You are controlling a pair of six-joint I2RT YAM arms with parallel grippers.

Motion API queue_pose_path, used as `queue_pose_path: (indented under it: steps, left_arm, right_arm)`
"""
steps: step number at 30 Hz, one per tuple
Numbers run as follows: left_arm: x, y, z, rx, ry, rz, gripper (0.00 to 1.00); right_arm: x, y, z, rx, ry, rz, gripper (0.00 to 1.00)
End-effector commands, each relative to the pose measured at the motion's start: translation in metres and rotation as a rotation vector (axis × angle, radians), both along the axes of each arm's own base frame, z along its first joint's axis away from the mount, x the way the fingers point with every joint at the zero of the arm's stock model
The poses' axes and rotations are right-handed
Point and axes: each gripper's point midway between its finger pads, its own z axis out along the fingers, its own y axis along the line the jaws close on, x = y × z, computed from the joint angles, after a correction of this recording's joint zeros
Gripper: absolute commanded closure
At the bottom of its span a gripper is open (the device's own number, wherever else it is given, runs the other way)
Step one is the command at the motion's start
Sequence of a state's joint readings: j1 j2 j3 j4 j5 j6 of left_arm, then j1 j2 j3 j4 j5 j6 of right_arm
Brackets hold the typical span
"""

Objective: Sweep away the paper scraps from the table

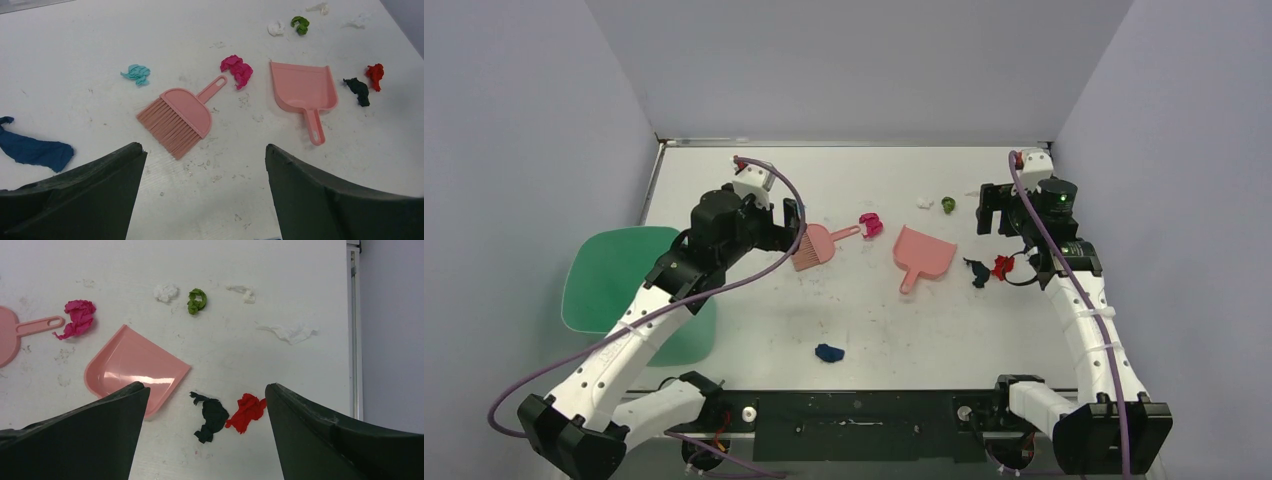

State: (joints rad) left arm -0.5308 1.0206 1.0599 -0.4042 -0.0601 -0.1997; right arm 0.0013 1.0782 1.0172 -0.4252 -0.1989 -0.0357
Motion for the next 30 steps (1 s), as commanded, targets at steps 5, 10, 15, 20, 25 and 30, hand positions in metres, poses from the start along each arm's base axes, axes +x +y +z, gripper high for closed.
queue_pose_path:
  steps: [5, 10, 15, 20, 25, 30]
  left_arm:
    - [0.002, -0.035, 0.012, -0.077, 0.009, -0.102, 0.12]
    - [0.005, -0.032, 0.012, -0.053, -0.003, -0.075, 0.12]
    - [0.011, -0.033, -0.004, -0.012, 0.046, -0.050, 0.12]
    - [0.027, -0.033, -0.028, 0.047, 0.109, 0.008, 0.13]
    - [0.047, -0.034, -0.053, 0.118, 0.193, 0.074, 0.17]
    - [0.064, -0.041, -0.085, 0.206, 0.299, 0.096, 0.22]
  right_arm:
    - [-0.001, 0.018, 0.015, 0.004, -0.097, 0.123, 0.10]
    - [-0.009, 0.033, -0.004, -0.008, -0.060, 0.246, 0.10]
    - [-0.012, 0.033, -0.023, -0.010, -0.038, 0.257, 0.10]
    - [-0.019, 0.043, -0.058, 0.029, -0.006, 0.299, 0.10]
    - [-0.025, 0.052, -0.067, 0.062, 0.023, 0.399, 0.07]
    - [-0.031, 0.057, -0.070, 0.071, 0.021, 0.434, 0.06]
